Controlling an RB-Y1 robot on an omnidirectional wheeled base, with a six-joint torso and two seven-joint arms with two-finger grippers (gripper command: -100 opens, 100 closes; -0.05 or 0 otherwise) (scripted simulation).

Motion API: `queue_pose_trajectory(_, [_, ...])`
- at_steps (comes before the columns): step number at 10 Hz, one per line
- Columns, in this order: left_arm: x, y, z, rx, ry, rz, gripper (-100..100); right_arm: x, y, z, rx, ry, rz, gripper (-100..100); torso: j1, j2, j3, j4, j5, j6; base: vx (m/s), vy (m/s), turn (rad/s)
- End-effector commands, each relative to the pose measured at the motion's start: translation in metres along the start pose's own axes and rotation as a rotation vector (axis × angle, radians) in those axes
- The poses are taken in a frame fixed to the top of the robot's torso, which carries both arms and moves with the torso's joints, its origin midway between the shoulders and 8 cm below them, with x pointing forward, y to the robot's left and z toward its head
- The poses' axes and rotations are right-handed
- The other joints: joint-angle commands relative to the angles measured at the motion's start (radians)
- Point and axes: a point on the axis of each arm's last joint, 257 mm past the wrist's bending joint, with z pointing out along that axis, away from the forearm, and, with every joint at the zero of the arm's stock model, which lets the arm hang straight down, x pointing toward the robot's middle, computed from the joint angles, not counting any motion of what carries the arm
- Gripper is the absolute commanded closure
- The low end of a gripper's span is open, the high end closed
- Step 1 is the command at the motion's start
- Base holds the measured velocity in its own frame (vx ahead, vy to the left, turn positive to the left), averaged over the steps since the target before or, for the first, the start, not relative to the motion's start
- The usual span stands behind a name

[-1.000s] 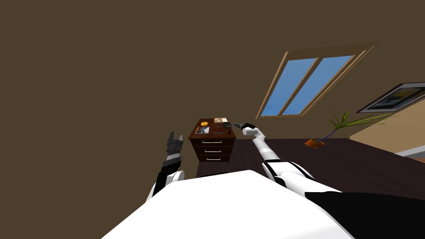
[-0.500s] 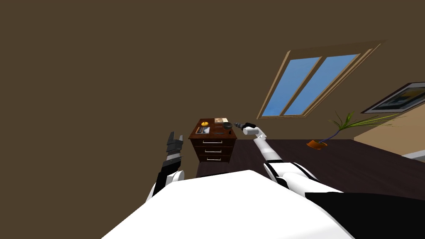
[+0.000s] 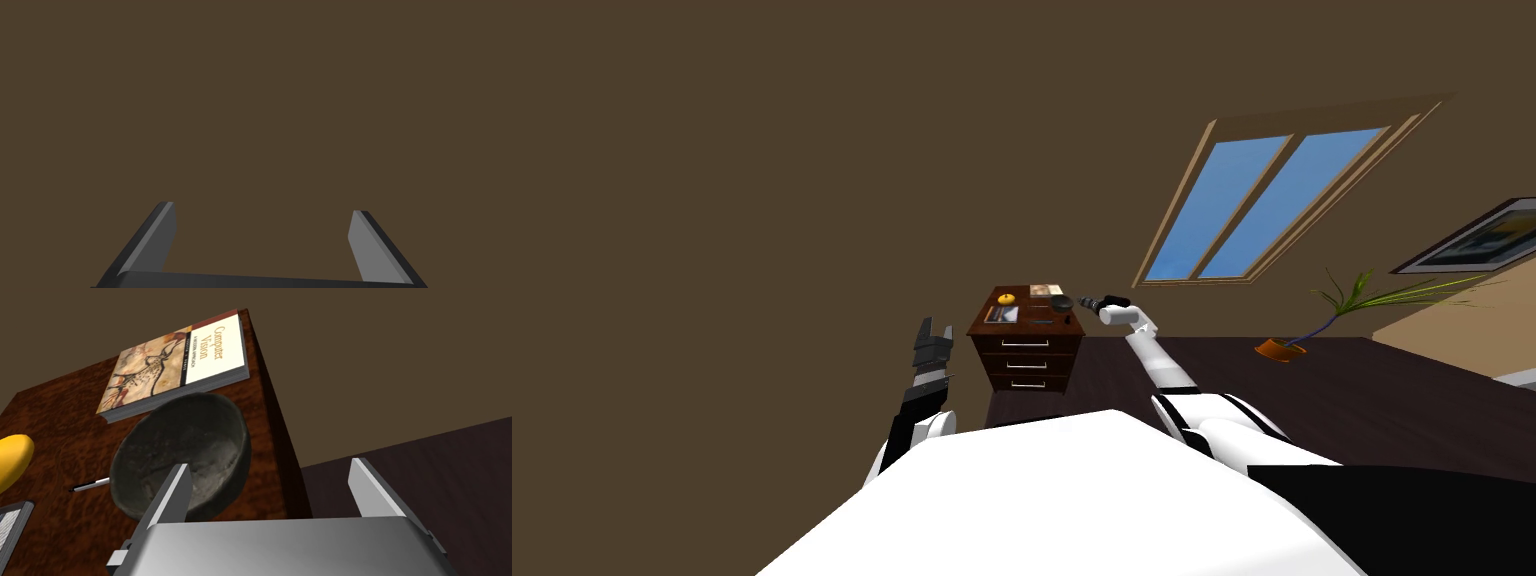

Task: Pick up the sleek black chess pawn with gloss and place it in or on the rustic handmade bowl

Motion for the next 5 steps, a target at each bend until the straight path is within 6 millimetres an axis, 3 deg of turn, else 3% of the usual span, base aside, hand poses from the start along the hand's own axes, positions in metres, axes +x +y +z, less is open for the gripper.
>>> queue_pose_trajectory(1, [0.000,0.000,0.000,0.000,0.000,0.000,0,-0.003,0.001,-0.001,-0.002,-0.015,0.027,-100,0.000,0.000,0.000,0.000,0.000,0.000,0.016,0.010,0.003])
queue_pose_trajectory(5, [0.000,0.000,0.000,0.000,0.000,0.000,0,-0.021,0.002,-0.012,-0.013,-0.093,0.148,-100,0.000,-0.001,0.000,0.000,0.000,0.000,0.027,0.014,0.000])
